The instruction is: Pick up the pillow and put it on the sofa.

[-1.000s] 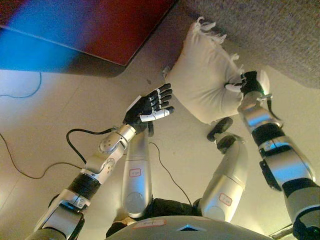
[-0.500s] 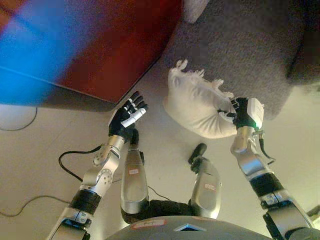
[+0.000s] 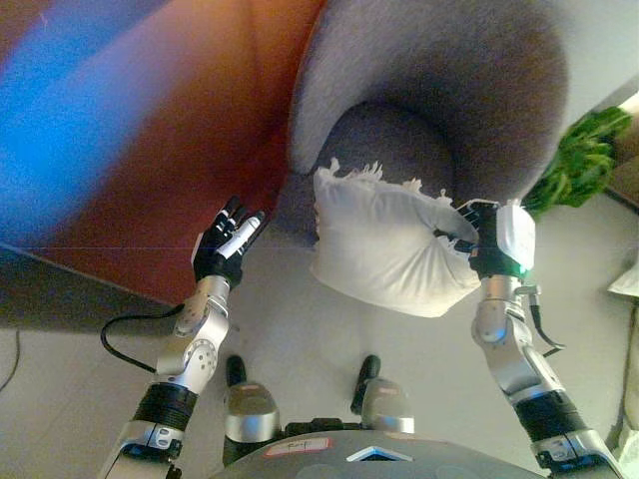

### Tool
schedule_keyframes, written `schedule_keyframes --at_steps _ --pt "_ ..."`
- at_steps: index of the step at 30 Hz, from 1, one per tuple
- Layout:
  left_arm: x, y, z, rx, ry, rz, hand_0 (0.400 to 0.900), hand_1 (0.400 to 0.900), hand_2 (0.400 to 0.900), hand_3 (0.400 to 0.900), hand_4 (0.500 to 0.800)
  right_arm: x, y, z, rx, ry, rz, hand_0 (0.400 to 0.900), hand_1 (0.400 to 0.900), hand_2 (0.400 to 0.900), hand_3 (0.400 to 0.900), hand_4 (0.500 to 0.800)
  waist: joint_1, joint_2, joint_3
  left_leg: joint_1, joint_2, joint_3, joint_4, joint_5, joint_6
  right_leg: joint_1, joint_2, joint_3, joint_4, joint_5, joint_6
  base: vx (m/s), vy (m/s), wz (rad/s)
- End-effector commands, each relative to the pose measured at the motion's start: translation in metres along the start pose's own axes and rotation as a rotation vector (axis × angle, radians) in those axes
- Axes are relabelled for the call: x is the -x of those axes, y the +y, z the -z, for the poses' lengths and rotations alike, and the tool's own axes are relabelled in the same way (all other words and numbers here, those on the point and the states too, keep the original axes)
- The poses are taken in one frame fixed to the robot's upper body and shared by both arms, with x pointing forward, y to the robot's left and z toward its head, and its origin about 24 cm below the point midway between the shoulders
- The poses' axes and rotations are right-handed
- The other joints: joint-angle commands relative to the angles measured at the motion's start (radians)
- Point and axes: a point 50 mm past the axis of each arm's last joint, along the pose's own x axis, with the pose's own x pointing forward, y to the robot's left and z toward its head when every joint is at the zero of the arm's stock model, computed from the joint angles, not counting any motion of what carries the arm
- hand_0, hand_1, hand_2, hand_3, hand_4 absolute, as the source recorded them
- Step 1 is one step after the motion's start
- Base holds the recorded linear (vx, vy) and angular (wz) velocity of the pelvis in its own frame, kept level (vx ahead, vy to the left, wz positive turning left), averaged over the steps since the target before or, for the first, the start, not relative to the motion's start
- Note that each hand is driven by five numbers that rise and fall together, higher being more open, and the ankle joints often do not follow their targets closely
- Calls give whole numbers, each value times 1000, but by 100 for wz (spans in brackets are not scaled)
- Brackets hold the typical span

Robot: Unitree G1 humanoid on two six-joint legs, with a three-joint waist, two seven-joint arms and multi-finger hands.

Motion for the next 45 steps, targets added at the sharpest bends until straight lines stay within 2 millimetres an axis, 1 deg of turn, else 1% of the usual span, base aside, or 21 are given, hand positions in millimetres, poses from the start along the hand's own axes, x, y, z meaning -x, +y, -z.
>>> schedule_keyframes --at_steps 1,3,6,12,15,20,21,24,28,31,32,35,37,40,43,45 --pt "-4 -18 -11 -1 -77 95 900 900 900 900 800 -37 -96 -45 -167 -309 463 400 400 400 400 500 -1 27 -145 22 -48 -35 -9 -78 135 -58 -81 28 -63 333 79 49 45 -14" --pt "-2 -17 -11 -8 -71 119 900 900 900 900 800 -38 -104 -44 -219 -304 471 400 400 400 400 500 2 24 -156 29 -54 -33 -7 -89 140 -52 -84 25 -62 331 79 78 44 -5" --pt "1 -13 -7 -3 -53 120 900 900 900 900 800 -42 -109 -40 -244 -289 469 400 400 400 400 500 13 20 -173 40 -60 -35 -15 -92 141 -33 -86 14 -76 325 79 115 12 5" --pt "9 -4 3 -21 -3 154 900 900 900 900 800 -54 -116 -35 -260 -251 432 400 400 400 400 500 56 6 -192 53 -47 -45 -43 -80 128 27 -79 -40 -110 299 79 124 -40 20" --pt "14 -3 7 -32 24 186 900 900 900 900 800 -67 -118 -30 -238 -208 421 400 400 400 400 500 88 -4 -198 52 -40 -61 -51 -77 117 54 -73 -76 -132 282 79 139 -66 24" --pt "22 0 6 -71 63 255 900 900 900 900 800 -98 -124 -26 -179 -97 437 400 400 400 400 500 150 -23 -191 47 -25 -86 -60 -69 95 85 -63 -140 -159 251 79 138 -88 26" --pt "23 1 5 -82 75 274 900 900 900 900 800 -106 -126 -24 -171 -59 437 400 400 400 400 500 166 -25 -187 44 -21 -90 -60 -66 90 93 -60 -155 -162 242 79 129 -90 24" --pt "25 4 2 -96 88 300 900 900 900 900 800 -122 -131 -22 -157 4 435 400 400 400 400 500 192 -18 -176 44 -6 -96 -60 -62 78 111 -47 -182 -167 216 79 105 -68 19" --pt "28 7 0 -108 106 322 900 900 900 900 800 -139 -138 -10 -136 128 374 400 400 400 400 500 225 -11 -169 34 5 -109 -60 -48 61 125 -37 -216 -176 185 75 91 -67 14" --pt "31 10 -1 -117 117 331 900 900 900 900 800 -147 -140 4 -81 247 285 400 400 400 400 500 248 -7 -162 27 12 -120 -60 -37 50 131 -33 -238 -176 169 73 70 -91 13" --pt "32 10 -2 -121 122 335 900 900 900 900 800 -149 -142 9 -60 289 275 900 900 900 900 800 257 -7 -159 23 14 -124 -60 -30 46 132 -32 -246 -176 167 72 47 -109 13" --pt "33 12 -7 -144 129 356 900 900 900 900 800 -150 -149 33 -60 463 268 900 900 900 900 800 286 -3 -145 12 26 -135 -60 -14 34 134 -27 -266 -176 160 70 26 -112 17" --pt "33 10 -11 -162 120 379 900 900 900 900 800 -151 -155 38 -43 504 303 900 900 900 900 800 300 1 -135 5 32 -143 -60 -7 30 136 -24 -278 -176 156 70 3 -77 16" --pt "32 7 -13 -167 114 392 900 900 900 900 800 -156 -160 31 -48 522 355 900 900 900 900 800 310 13 -126 -2 38 -150 -60 2 25 135 -22 -286 -176 153 69 -16 -29 9" --pt "33 8 -12 -163 119 392 900 900 900 900 800 -156 -162 33 -38 544 393 900 900 900 900 800 311 25 -126 1 42 -155 -60 4 23 137 -23 -288 -176 152 71 -7 0 3" --pt "35 8 -10 -158 120 392 900 900 900 900 800 -155 -164 31 -21 538 422 900 900 900 900 800 306 31 -128 9 44 -150 -60 4 23 142 -25 -286 -176 151 72 5 12 -2"
